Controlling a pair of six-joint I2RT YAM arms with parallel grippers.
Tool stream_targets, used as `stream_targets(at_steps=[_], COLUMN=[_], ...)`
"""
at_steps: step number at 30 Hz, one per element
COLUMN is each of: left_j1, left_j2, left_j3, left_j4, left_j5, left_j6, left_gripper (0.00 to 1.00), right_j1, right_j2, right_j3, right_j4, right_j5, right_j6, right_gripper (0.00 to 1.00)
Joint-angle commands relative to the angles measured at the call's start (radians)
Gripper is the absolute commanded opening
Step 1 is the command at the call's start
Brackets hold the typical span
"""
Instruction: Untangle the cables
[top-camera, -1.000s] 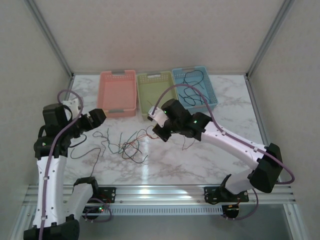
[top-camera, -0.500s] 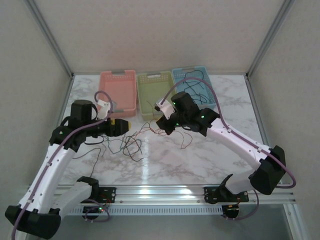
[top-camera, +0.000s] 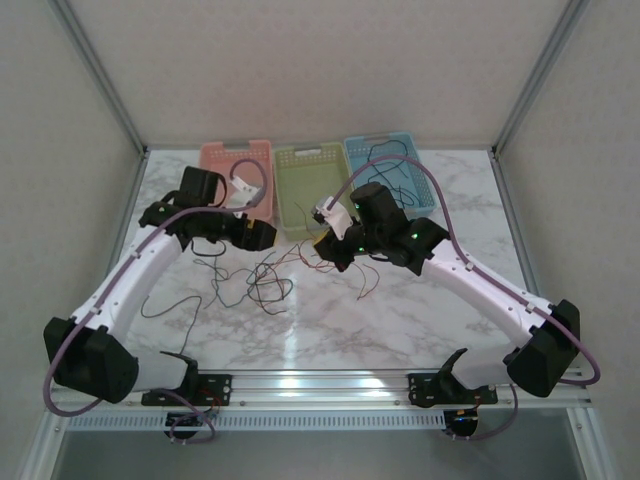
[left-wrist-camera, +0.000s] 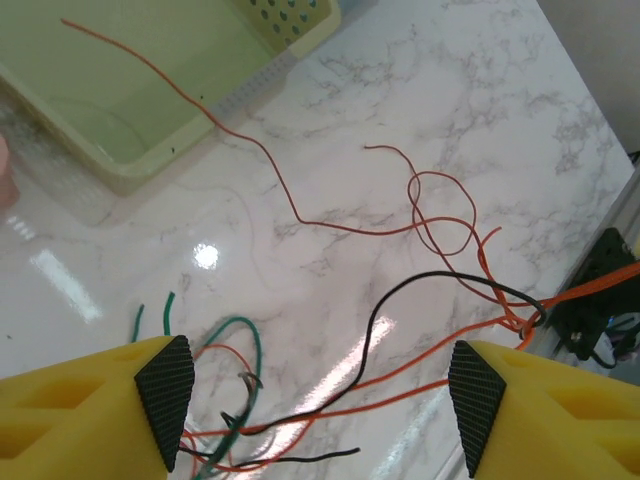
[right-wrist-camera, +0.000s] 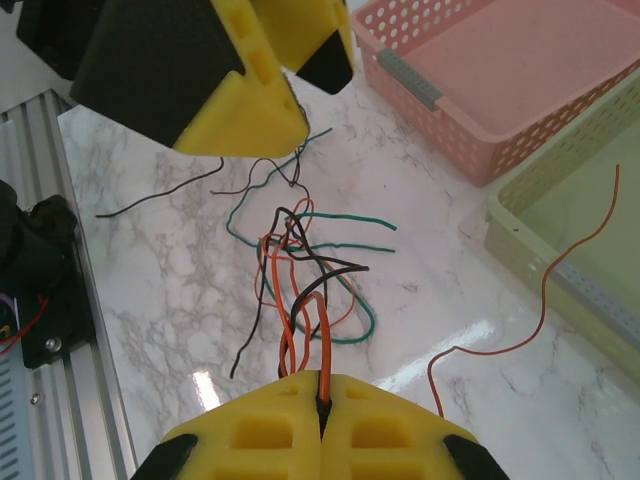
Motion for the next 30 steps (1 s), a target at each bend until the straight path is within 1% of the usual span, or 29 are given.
stream_targets(at_steps=[1, 3, 7, 9, 13, 20, 27, 30], left_j1=[-0.017, -0.024, -0.048, -0.064, -0.087, -0.109, -0.141, -0.146], left_j2=[0.011, 0.032, 0.116, 0.135, 0.154, 0.210, 0.222, 0.232], left_j3=[0.023, 0.019, 0.077, 0.075, 0.054, 0.071, 0.040, 0.039], left_j4=[-0.028, -0.006, -0.080, -0.085, -0.049, -0.075, -0.080, -0.073], left_j5=[0.073, 0.088, 0.110, 0.116, 0.124, 0.121, 0.120, 0.092], left_j6=[0.219, 0.286, 0.379, 0.404, 0.411, 0.434, 0.449, 0.438], left_gripper=[0.72, 0.73, 0.72, 0.75, 0.75, 0.70, 0.70, 0.64], right_j1=[-0.004, -0.004, -0.004, -0.004, -0.005, -0.004, -0.005, -0.005], right_j2=[-0.008, -0.007, -0.016, -0.019, -0.014, -0.020, -0.021, -0.025], right_j3=[-0.010, -0.009, -0.015, -0.018, -0.015, -0.016, -0.013, -0.012], right_j4=[0.010, 0.006, 0.006, 0.005, 0.003, -0.005, -0.006, -0.011], right_j5=[-0.029, -0.030, -0.033, -0.032, -0.027, -0.030, -0.020, -0.022], right_j6=[-0.019, -0.020, -0.019, -0.021, -0.022, -0.028, -0.030, -0.030], right_gripper=[0.00, 0.00, 0.00, 0.00, 0.00, 0.00, 0.00, 0.00])
